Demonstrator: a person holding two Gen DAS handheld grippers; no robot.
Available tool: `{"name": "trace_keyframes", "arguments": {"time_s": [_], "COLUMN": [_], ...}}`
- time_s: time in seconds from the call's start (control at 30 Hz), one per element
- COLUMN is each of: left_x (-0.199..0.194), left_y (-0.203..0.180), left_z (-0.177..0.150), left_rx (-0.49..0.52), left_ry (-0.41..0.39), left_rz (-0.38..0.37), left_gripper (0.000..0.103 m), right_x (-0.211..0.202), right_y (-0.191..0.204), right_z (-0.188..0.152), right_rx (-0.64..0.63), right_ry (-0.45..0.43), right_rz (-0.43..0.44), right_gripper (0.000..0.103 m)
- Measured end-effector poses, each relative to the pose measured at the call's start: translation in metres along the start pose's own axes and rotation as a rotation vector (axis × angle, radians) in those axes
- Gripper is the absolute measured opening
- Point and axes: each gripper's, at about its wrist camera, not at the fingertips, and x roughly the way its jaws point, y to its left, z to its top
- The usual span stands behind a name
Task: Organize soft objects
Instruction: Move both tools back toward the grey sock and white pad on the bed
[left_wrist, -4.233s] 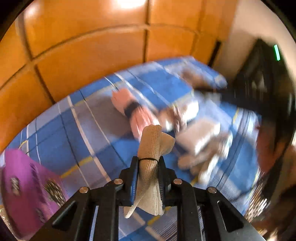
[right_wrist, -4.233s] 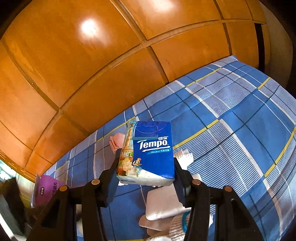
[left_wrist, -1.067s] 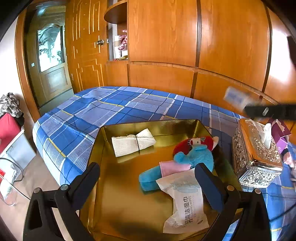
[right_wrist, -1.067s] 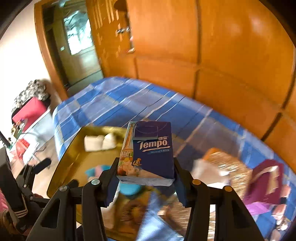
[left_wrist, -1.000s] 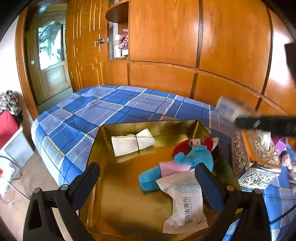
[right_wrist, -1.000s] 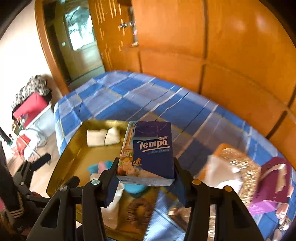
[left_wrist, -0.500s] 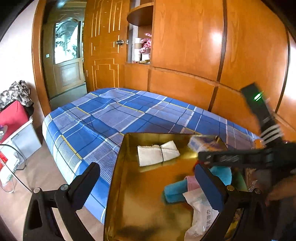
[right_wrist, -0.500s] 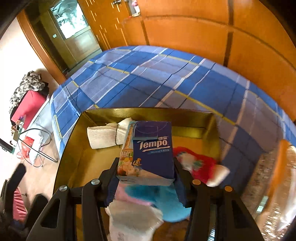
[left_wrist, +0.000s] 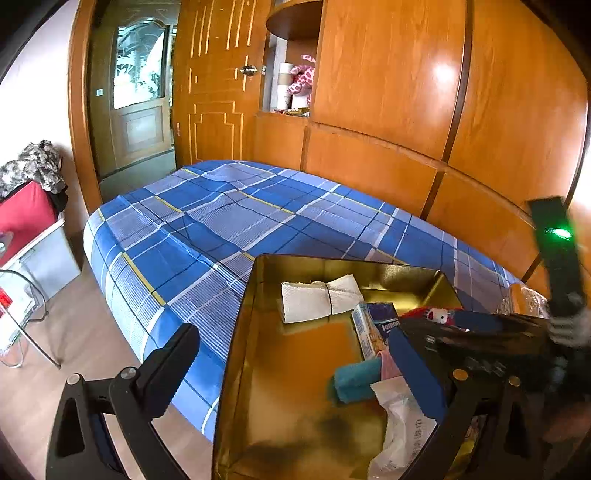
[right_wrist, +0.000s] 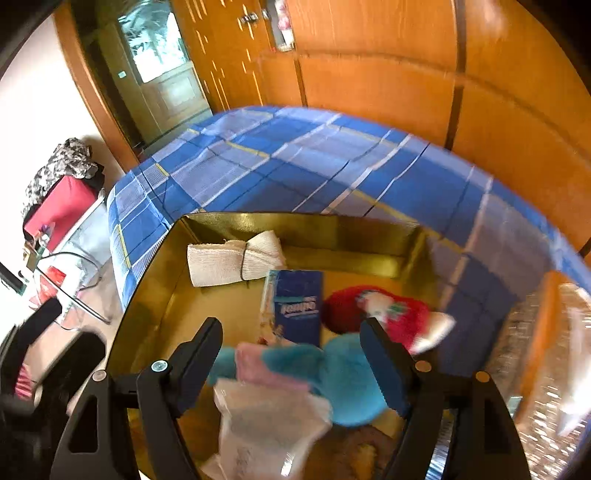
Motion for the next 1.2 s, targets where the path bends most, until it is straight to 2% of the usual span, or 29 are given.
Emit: {"name": "trace_keyframes", "arguments": {"time_s": [0.1, 0.2, 0.33, 0.53, 0.77, 1.03, 1.2], "left_x": [-0.005, -0.013, -0.022, -0.033, -0.05, -0.068, -0.074], "left_y": [-0.006, -0.013, -0.025, -0.052, -0.091, -0.151, -0.184], "left_z": [-0.001, -0.003, -0.005, -0.014, -0.029, -0.045, -0.053], "left_rx": [0.023, 0.039, 0.078, 0.161, 0.226, 0.368, 0.443], "left_ry": [-0.021, -0.058, -0.084, -0.099, -0.091, -0.085, -0.055], "left_rz": [0.005, -0.002, -0.012, -0.032, -0.103, -0.195, -0.303], "left_gripper": [0.103, 0.103, 0.103, 0.103, 0.103, 0.103, 0.103], "right_x": [-0.029, -0.063, -0.099, -0.127, -0.172, -0.21, -0.247], "right_y": [-0.001, -0.002, -0.012, -0.051, -0.111, -0.204, -0.266], "right_z": [-0.01, -0.022, -0.04, -0.062, -0.095, -0.144, -0.181], "right_rx": [-0.037, -0.059, -0.019, 0.087, 0.204, 0.399, 0.563], "right_ry": [-0.09, -0.221, -0.348, -0.337, -0.392, -0.387, -0.41], "right_rz": [-0.072, -0.146, -0.223, -0.231, -0.267, -0.385, -0.464], "right_gripper": [0.079, 0.079, 0.079, 0.079, 0.079, 0.079, 0.079]}}
